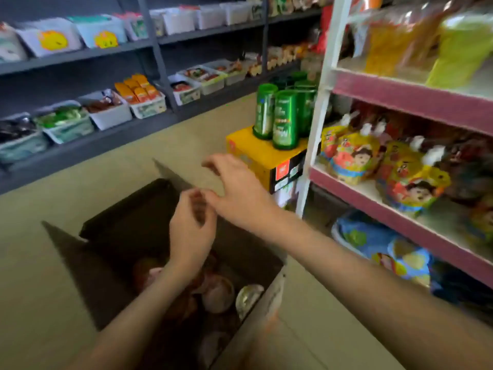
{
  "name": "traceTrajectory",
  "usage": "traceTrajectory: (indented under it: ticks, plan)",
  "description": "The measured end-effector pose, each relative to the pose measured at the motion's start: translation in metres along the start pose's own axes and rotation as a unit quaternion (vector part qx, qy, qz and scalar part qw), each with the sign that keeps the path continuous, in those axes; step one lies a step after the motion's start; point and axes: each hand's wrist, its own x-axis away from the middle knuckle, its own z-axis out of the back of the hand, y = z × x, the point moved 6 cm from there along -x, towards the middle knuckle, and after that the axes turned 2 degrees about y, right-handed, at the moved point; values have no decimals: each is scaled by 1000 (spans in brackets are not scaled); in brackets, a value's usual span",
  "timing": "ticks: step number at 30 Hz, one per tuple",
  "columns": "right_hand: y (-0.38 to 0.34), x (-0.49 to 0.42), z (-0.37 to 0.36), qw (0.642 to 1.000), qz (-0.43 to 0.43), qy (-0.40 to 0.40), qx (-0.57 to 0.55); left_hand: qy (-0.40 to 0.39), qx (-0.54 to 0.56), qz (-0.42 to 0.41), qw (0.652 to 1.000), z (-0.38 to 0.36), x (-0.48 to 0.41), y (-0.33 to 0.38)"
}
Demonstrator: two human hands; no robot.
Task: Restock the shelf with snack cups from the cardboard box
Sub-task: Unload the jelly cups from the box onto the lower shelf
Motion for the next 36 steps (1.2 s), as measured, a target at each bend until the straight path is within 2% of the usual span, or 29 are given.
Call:
traceTrajectory:
  ticks: [2,7,12,16,19,20,22,26,30,36]
  plan:
    - [-9,-5,-48,999,-15,-53,1,-16,-46,28,998,18,7,-34]
    - [4,32,-136,979,-45,-195,37,-159,-186,52,968,28,36,-100]
    - [38,97,-147,956,-63,-260,117,-268,-295,82,913,14,76,-145]
    - [58,146,-153,928,-92,-329,147,-284,-339,48,895,12,89,-152]
    - [58,143,-174,917,-29,-354,180,-298,-363,37,882,10,87,-160]
    - [57,142,-187,905,10,-374,204,-312,-371,44,874,8,87,-166]
    - [61,142,-212,885,34,-404,231,-344,-385,68,853,2,88,-181]
    - [71,133,-241,899,-59,-400,169,-349,-437,82,825,1,75,-198]
    - [78,123,-251,897,-105,-404,142,-331,-511,63,791,5,41,-210]
    - [108,110,-259,892,-183,-391,131,-411,-537,39,736,-23,25,-233]
